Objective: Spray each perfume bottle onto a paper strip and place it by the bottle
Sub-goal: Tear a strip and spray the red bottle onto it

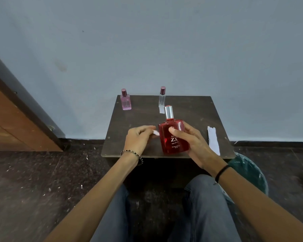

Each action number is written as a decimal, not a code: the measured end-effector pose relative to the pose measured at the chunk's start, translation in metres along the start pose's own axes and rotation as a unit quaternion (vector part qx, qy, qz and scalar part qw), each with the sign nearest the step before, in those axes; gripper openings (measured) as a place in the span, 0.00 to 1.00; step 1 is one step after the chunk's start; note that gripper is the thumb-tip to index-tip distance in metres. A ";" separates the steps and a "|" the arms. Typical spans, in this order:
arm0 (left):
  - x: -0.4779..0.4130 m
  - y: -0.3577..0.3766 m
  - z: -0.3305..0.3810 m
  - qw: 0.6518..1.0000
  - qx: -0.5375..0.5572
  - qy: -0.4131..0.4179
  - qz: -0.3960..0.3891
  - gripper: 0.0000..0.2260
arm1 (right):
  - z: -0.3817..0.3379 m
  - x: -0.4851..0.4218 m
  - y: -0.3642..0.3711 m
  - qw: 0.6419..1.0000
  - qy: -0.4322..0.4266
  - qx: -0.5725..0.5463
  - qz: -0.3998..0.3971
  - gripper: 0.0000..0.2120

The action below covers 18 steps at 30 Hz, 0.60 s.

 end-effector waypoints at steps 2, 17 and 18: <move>0.005 0.009 0.019 0.999 0.033 0.006 -0.015 0.10 | 0.001 0.012 -0.004 1.000 0.009 -0.024 -0.006 0.16; 0.042 0.055 0.071 0.996 0.032 0.049 -0.069 0.15 | -0.016 0.066 -0.010 0.999 -0.031 -0.016 -0.009 0.15; 0.042 0.056 0.071 0.997 0.029 0.047 -0.057 0.16 | -0.017 0.066 -0.012 0.999 -0.041 -0.006 0.000 0.15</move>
Point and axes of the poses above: each hand's wrist, its own x-axis away from the middle knuckle, its own y-axis out of the palm, z = x × y, the point moved 9 cm from there along -x, towards the middle knuckle, and after that the axes turned 15 degrees about -x, right-handed, at the moved point
